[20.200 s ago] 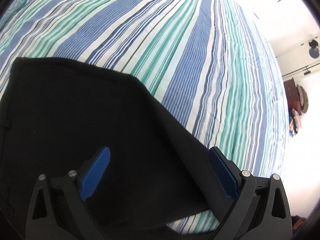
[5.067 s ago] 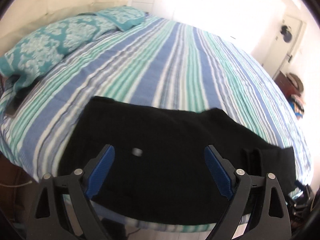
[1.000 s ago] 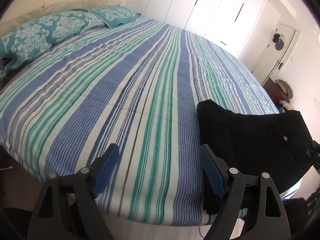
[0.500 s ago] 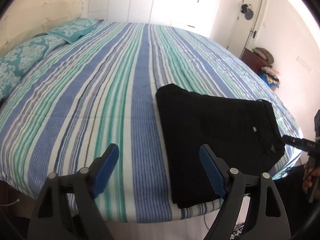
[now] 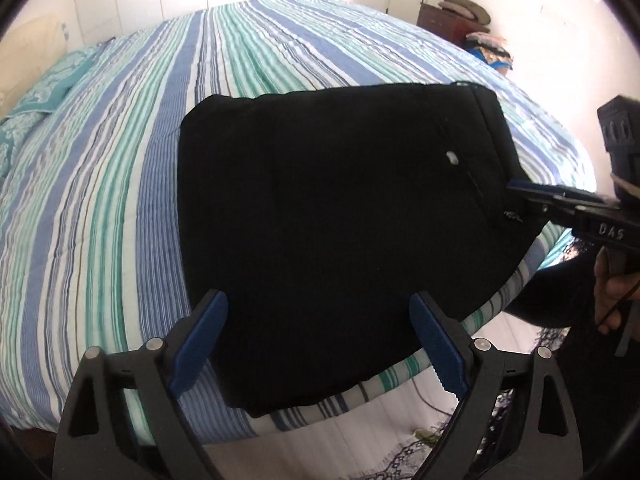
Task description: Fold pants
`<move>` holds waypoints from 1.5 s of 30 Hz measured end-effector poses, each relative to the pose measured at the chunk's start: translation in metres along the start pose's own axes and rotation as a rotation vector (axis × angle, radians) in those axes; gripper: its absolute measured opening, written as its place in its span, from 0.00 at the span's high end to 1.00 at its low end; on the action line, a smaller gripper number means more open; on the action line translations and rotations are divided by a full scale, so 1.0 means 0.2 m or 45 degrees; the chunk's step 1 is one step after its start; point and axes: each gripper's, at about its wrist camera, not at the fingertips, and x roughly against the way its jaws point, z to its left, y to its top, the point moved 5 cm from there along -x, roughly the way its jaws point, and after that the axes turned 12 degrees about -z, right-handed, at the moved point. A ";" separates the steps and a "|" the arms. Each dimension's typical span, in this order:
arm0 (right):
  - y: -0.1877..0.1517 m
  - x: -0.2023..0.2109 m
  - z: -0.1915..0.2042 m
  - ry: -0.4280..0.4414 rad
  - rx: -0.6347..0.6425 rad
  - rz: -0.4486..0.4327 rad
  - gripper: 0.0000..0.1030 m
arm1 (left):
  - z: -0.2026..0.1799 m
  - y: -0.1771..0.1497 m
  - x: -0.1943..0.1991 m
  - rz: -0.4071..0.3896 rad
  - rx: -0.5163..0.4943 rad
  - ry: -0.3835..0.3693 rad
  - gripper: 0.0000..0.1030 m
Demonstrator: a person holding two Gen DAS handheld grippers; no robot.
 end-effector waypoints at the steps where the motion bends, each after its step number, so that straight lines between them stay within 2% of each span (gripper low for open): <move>1: 0.00 0.00 0.00 0.001 -0.006 0.005 0.63 | 0.03 0.05 0.01 -0.021 0.045 -0.030 0.10; 4: 0.00 -0.01 0.00 -0.007 -0.008 -0.001 0.63 | 0.15 0.28 -0.09 -0.011 0.194 -0.133 0.10; 7: 0.00 0.00 0.00 -0.004 -0.054 -0.026 0.63 | 0.24 0.47 -0.31 0.071 0.351 -0.278 0.10; 10: 0.00 0.00 -0.01 0.011 -0.051 -0.019 0.63 | 0.30 0.54 -0.58 0.195 0.433 -0.365 0.11; 11: 0.00 0.00 -0.01 0.019 -0.054 -0.018 0.63 | 0.33 0.54 -0.66 0.220 0.453 -0.346 0.14; 13: 0.01 0.00 -0.01 0.031 -0.062 -0.019 0.63 | 0.38 0.57 -0.74 0.202 0.501 -0.316 0.16; 14: 0.01 0.00 -0.01 0.034 -0.065 -0.020 0.63 | 0.42 0.59 -0.76 0.162 0.510 -0.258 0.17; 16: 0.01 0.00 -0.01 0.031 -0.066 -0.019 0.63 | 0.51 0.64 -0.78 0.142 0.492 -0.041 0.16; 17: 0.01 0.00 -0.01 0.031 -0.065 -0.019 0.63 | 0.57 0.64 -0.79 0.143 0.504 0.030 0.16; 18: 0.00 0.00 0.00 0.031 -0.063 -0.020 0.63 | 0.61 0.64 -0.77 0.137 0.539 0.057 0.17; 20: 0.00 0.00 -0.01 0.035 -0.059 -0.019 0.63 | 0.66 0.62 -0.69 0.084 0.611 0.062 0.17; 22: 0.01 -0.01 -0.02 0.045 -0.062 -0.020 0.63 | 0.64 0.59 -0.56 0.029 0.601 0.068 0.16; 26: 0.02 0.00 -0.03 0.053 -0.064 -0.028 0.63 | 0.55 0.52 -0.27 -0.011 0.451 0.086 0.15; 28: 0.04 0.04 0.00 0.022 -0.024 -0.046 0.61 | 0.42 0.44 -0.13 -0.011 0.365 0.090 0.12; 30: 0.06 0.11 0.05 0.000 0.058 -0.099 0.46 | 0.28 0.34 -0.03 -0.021 0.297 0.068 0.09; 31: 0.06 0.14 0.08 -0.002 0.096 -0.116 0.42 | 0.21 0.28 0.00 -0.024 0.265 0.062 0.08; 33: 0.03 0.17 0.12 -0.003 0.140 -0.104 0.40 | 0.11 0.19 0.04 -0.015 0.196 0.085 0.08; 35: -0.02 0.16 0.11 -0.034 0.135 -0.044 0.40 | 0.04 0.08 0.02 0.036 0.143 0.128 0.08; 37: -0.07 0.14 0.08 -0.083 0.122 0.000 0.40 | 0.03 -0.02 0.00 0.075 0.131 0.194 0.08; 39: -0.08 0.14 0.07 -0.093 0.127 -0.002 0.40 | 0.01 -0.07 0.01 0.047 0.144 0.249 0.05; 45: -0.11 0.11 0.07 -0.131 0.136 -0.007 0.37 | 0.05 -0.09 0.01 0.051 0.218 0.236 0.00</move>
